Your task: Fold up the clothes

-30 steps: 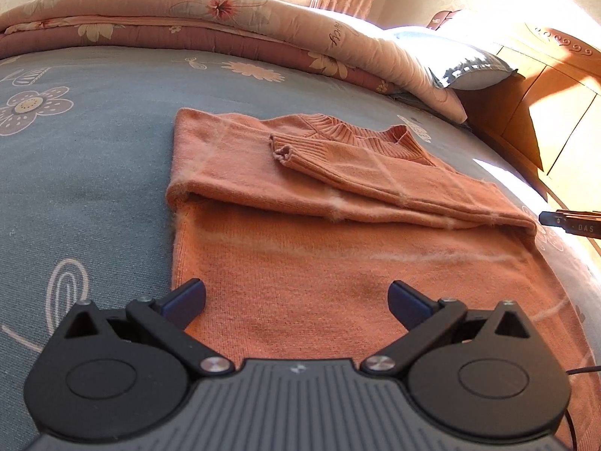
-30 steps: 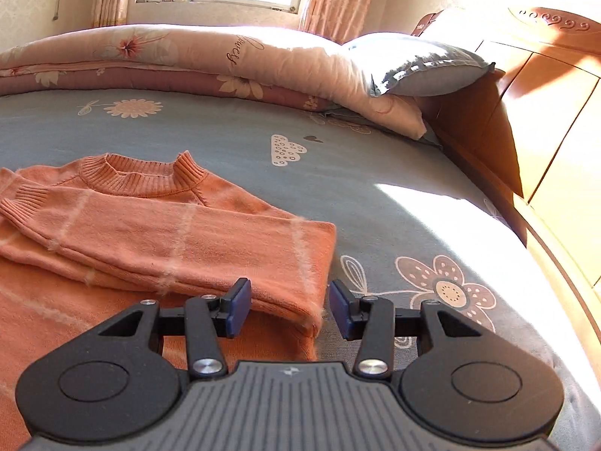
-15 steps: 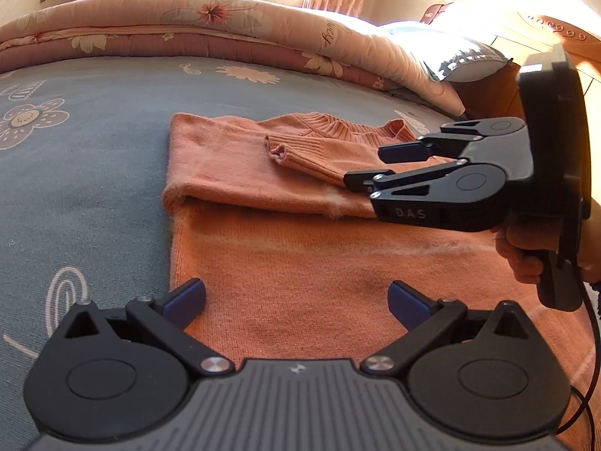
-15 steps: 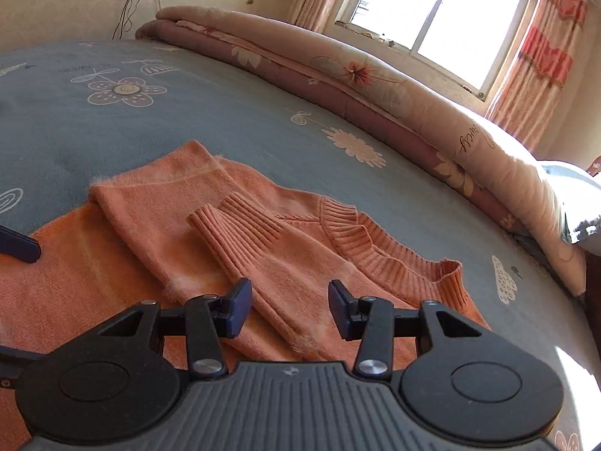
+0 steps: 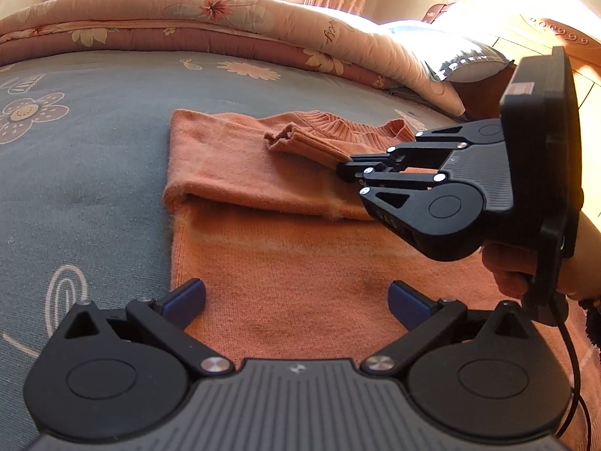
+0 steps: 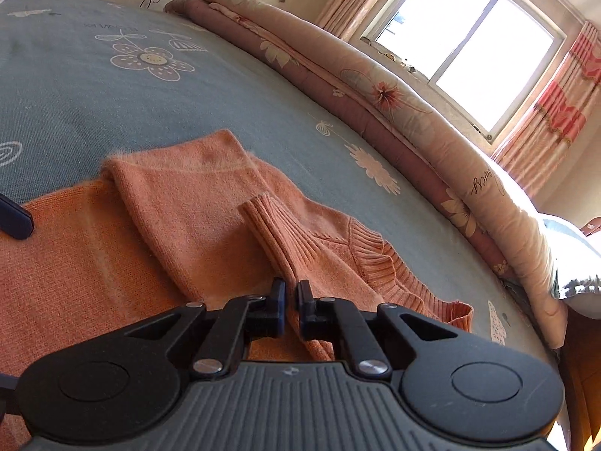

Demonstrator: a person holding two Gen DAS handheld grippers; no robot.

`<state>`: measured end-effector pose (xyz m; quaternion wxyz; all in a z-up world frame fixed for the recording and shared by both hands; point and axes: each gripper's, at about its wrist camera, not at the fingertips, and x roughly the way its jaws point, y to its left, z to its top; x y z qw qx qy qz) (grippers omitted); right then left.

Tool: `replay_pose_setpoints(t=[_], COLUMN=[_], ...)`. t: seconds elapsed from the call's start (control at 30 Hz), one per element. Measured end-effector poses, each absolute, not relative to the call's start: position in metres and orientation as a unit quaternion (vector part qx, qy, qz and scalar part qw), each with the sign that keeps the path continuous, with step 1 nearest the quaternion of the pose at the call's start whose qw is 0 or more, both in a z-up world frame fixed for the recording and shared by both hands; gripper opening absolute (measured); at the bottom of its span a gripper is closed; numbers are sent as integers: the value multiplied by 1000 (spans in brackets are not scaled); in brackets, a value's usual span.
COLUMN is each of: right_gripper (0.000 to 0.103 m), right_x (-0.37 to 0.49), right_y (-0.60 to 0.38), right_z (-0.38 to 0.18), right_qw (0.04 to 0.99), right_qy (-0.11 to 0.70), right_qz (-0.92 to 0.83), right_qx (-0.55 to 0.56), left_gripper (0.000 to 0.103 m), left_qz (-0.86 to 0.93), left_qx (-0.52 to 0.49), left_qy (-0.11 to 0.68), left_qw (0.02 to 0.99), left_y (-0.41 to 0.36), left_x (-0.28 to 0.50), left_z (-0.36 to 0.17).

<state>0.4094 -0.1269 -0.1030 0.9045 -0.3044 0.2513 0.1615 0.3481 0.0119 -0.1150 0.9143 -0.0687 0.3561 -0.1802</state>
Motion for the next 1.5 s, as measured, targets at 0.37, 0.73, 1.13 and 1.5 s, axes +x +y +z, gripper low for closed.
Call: replay_pose_setpoints(t=[0.37,0.73,1.13,1.5], right_gripper=[13,29,44,44], right_x=[408,359,314,354], right_y=[-132,-244,-383,-386], right_z=[-104,-26,-39,-105], right_qw=[905,918,936,924], right_qy=[286,292,323,318], right_qz=[169,72,-80,-104], right_qx=[-266,-259,-115,-187], left_gripper=[102,102,102,102], left_qz=[-179,-177,-175,-171], left_qx=[-53,-45,-22,7], left_qy=[354,354,347,341], left_qw=[916,917,921,924], left_y=[8,6,1,-6], left_x=[346,347,346,346], left_z=[-116,-115,-118,-122])
